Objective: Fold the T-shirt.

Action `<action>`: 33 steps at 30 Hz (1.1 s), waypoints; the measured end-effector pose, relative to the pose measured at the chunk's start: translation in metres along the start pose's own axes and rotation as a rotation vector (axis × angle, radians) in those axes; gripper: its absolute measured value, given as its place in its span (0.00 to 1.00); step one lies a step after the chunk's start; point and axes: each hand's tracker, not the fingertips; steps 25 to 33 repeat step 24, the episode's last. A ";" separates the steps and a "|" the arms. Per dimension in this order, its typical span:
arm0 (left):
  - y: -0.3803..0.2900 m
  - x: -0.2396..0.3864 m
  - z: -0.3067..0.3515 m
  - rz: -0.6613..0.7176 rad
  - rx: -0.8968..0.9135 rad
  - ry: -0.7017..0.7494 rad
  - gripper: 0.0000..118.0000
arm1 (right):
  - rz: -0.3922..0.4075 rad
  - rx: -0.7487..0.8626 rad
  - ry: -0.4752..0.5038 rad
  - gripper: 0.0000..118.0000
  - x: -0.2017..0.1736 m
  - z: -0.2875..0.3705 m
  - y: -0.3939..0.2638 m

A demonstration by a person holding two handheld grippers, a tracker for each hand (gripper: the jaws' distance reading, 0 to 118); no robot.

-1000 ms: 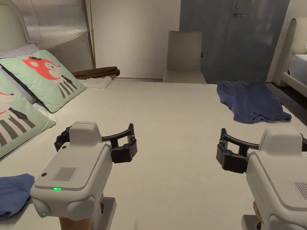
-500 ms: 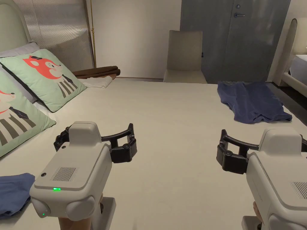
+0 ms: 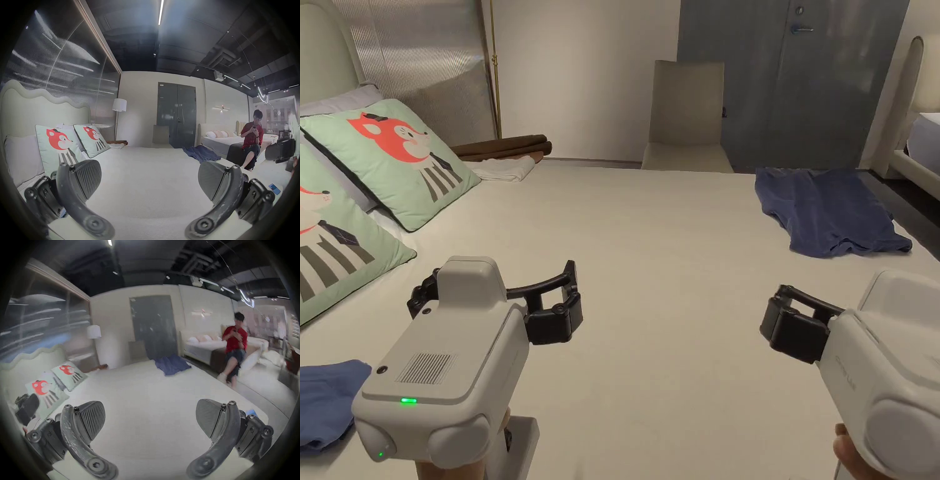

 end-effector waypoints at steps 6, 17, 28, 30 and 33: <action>-0.001 0.000 -0.002 0.007 -0.005 0.001 0.98 | -0.007 -0.070 -0.019 0.95 0.002 -0.007 0.007; 0.000 0.000 -0.002 -0.002 0.002 -0.003 0.98 | 0.012 -0.075 0.005 0.95 -0.002 -0.011 0.006; 0.000 -0.002 -0.002 0.001 0.003 -0.004 0.99 | 0.069 -0.047 -0.014 0.95 -0.008 -0.014 0.004; 0.000 -0.002 -0.002 0.001 0.003 -0.004 0.99 | 0.069 -0.047 -0.014 0.95 -0.008 -0.014 0.004; 0.000 -0.002 -0.002 0.001 0.003 -0.004 0.99 | 0.069 -0.047 -0.014 0.95 -0.008 -0.014 0.004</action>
